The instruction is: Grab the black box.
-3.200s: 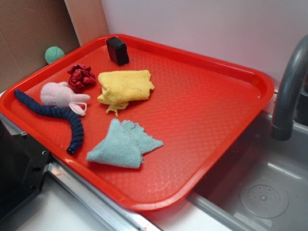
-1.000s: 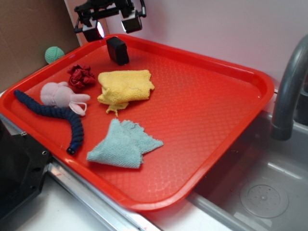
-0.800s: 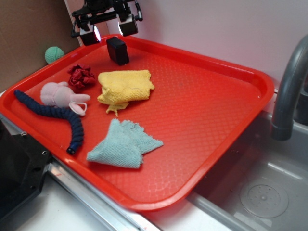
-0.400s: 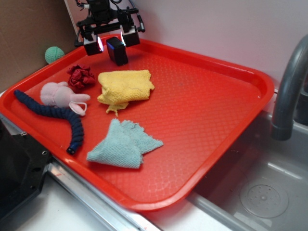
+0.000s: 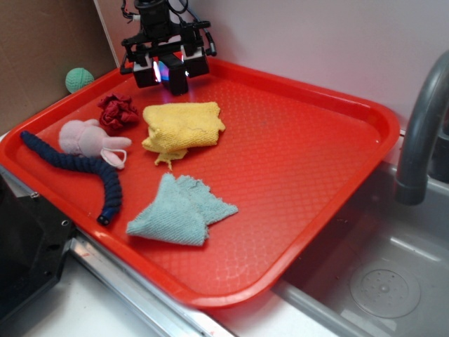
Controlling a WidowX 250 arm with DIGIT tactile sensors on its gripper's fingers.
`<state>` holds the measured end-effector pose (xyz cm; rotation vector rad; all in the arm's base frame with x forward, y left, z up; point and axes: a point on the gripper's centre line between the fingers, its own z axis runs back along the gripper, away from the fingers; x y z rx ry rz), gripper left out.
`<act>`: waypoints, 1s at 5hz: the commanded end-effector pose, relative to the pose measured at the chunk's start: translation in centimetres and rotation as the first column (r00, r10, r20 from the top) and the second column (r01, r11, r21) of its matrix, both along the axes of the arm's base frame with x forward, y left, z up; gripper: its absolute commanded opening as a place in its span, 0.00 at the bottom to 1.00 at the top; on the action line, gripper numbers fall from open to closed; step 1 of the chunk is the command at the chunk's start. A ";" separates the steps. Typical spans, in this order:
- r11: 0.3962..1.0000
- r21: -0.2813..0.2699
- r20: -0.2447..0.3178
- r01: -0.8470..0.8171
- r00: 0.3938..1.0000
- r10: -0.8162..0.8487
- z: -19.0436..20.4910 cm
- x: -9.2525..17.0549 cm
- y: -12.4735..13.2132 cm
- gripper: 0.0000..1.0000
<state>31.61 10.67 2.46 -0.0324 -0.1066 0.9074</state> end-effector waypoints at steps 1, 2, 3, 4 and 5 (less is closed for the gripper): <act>0.965 -0.038 0.095 0.258 0.963 -0.254 6.3 -1.6 -1.5 0.00; 0.869 0.131 0.144 0.477 0.858 -0.493 11.0 -3.5 -6.9 0.00; 0.713 0.211 0.128 0.669 0.704 -0.699 15.5 -6.8 -9.8 0.00; 0.620 0.249 0.167 0.744 0.598 -0.784 20.3 -7.9 -11.4 0.00; 0.618 0.183 0.109 0.765 0.609 -0.786 20.1 -7.0 -11.4 0.00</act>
